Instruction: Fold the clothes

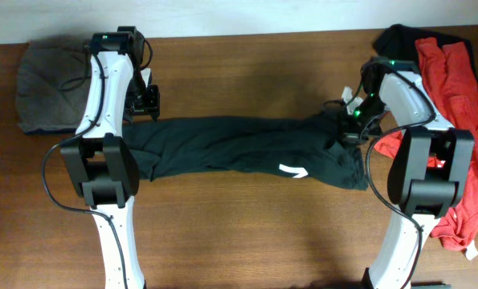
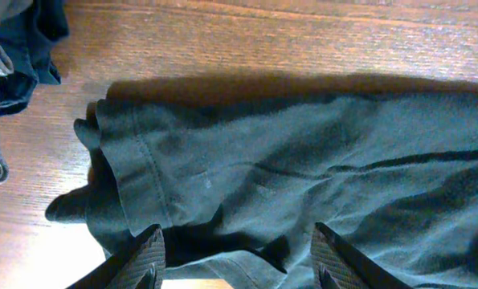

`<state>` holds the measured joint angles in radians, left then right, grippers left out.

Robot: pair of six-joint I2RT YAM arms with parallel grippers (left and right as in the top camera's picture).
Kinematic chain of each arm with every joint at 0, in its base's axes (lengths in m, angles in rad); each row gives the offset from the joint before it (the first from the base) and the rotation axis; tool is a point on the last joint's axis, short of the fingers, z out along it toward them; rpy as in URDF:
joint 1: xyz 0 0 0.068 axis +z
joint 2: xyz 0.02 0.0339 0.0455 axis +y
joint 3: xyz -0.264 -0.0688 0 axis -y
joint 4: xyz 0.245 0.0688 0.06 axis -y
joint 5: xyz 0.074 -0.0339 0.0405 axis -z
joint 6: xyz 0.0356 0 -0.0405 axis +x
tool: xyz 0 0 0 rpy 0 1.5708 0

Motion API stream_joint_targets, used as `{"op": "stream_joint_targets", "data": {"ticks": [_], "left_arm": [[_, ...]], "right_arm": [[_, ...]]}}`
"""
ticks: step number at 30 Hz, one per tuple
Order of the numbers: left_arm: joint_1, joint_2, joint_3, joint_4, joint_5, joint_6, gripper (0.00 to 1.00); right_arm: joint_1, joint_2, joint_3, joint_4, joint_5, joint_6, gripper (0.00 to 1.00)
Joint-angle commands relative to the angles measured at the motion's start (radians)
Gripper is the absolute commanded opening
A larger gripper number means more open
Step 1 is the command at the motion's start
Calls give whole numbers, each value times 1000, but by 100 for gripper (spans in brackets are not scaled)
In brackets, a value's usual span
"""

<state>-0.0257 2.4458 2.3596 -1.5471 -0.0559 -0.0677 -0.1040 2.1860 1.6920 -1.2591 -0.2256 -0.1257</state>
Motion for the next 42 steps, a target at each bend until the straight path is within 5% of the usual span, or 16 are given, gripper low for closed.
{"op": "stream_joint_targets", "data": {"ticks": [1,6,13,15,16,17,21,26,42], "left_arm": [[2,-23,-5,7,9,16,59],[0,-23,-5,12,16,16,60],[0,-23,-5,21,16,16,83],[0,-23,-5,21,16,16,84],[0,-23,-5,21,16,16,85],[0,-23,-5,21,16,16,85],[0,-23,-5,24,16,16,86],[0,-23,-5,34,15,16,94],[-1,-23,-5,45,16,16,95]], "right_arm": [[-3,-33,-41,28,39,11,4],[-3,-35,-18,4,35,29,4],[-3,-68,149,-127,34,29,6],[-7,-84,178,-135,35,29,20],[-11,-90,183,-135,36,29,33],[-29,-92,183,-129,41,28,57],[-59,-85,152,-100,47,24,75],[-87,-85,69,-37,9,-38,82],[-86,-85,-216,201,-86,-109,82]]}}
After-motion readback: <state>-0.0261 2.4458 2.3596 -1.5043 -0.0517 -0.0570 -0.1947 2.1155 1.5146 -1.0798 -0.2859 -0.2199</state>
